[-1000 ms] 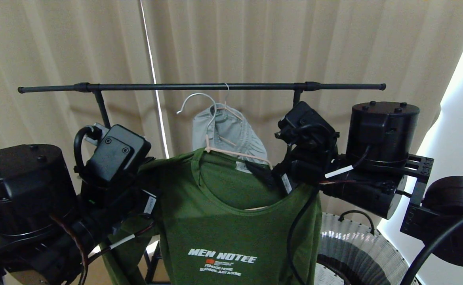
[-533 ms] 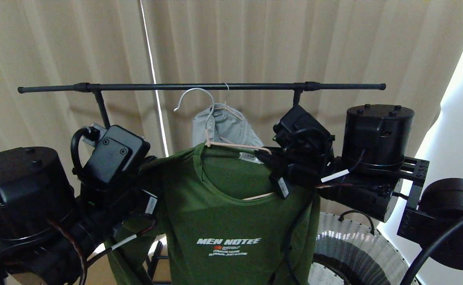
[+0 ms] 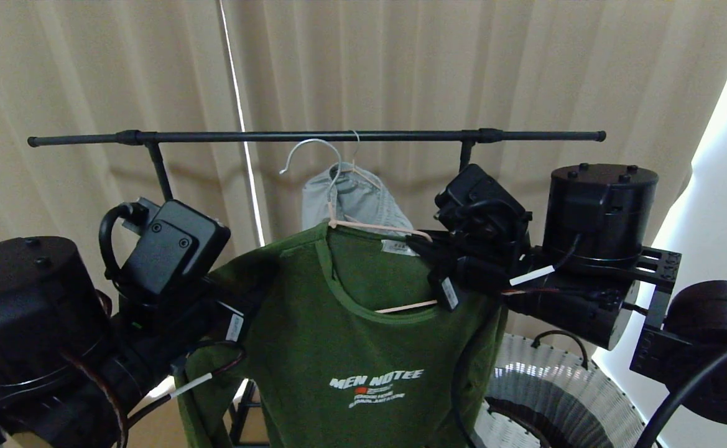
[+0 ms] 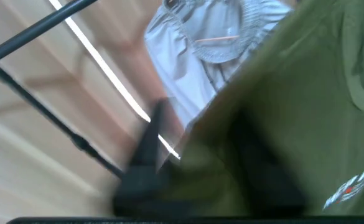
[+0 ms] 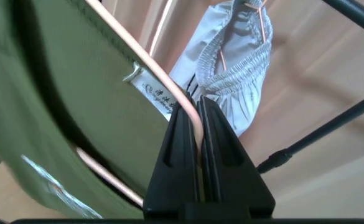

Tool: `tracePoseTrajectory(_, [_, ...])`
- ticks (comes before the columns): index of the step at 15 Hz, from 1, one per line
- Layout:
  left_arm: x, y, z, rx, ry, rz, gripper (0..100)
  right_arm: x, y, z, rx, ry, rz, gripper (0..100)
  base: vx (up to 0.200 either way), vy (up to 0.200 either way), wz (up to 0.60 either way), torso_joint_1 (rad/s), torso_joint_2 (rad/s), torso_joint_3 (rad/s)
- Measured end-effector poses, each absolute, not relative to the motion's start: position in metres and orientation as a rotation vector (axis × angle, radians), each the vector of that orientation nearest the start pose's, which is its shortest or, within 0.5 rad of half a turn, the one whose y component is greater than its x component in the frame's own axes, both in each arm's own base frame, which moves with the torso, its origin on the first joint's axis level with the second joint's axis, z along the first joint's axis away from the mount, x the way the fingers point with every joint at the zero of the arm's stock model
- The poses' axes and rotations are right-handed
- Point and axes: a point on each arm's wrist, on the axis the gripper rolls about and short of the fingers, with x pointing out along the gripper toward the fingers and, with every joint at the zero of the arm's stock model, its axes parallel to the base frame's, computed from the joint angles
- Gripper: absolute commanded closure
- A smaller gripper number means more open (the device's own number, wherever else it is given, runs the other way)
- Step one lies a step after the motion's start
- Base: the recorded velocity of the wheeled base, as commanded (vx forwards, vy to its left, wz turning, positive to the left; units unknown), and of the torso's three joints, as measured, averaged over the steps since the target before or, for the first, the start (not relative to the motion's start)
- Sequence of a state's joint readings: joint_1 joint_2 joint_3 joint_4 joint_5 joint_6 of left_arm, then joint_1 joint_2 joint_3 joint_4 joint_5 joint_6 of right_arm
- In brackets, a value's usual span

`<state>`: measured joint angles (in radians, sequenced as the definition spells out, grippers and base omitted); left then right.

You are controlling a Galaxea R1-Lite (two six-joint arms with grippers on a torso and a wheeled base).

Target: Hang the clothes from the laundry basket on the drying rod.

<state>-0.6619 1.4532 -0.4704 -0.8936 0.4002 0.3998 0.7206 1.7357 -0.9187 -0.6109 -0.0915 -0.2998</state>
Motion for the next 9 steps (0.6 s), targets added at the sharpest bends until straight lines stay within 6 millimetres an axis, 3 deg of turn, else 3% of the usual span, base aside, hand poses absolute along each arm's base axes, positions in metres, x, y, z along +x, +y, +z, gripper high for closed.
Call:
tracePoseTrajectory(4, [0.17, -0.122, 0.186, 0.383, 0.017, -0.31, 0, 0.245, 0.201, 0.202, -0.365, 0.093, 0.611, 100, 0.0, 0.0, 0.0, 0.0, 0.0, 0.0])
tracePoseTrajectory(9, [0.139, -0.087, 0.177, 0.15, 0.04, -0.293, 0, 0.244, 0.171, 0.214, -0.346, 0.074, 0.53, 100, 0.0, 0.0, 0.0, 0.0, 0.0, 0.0])
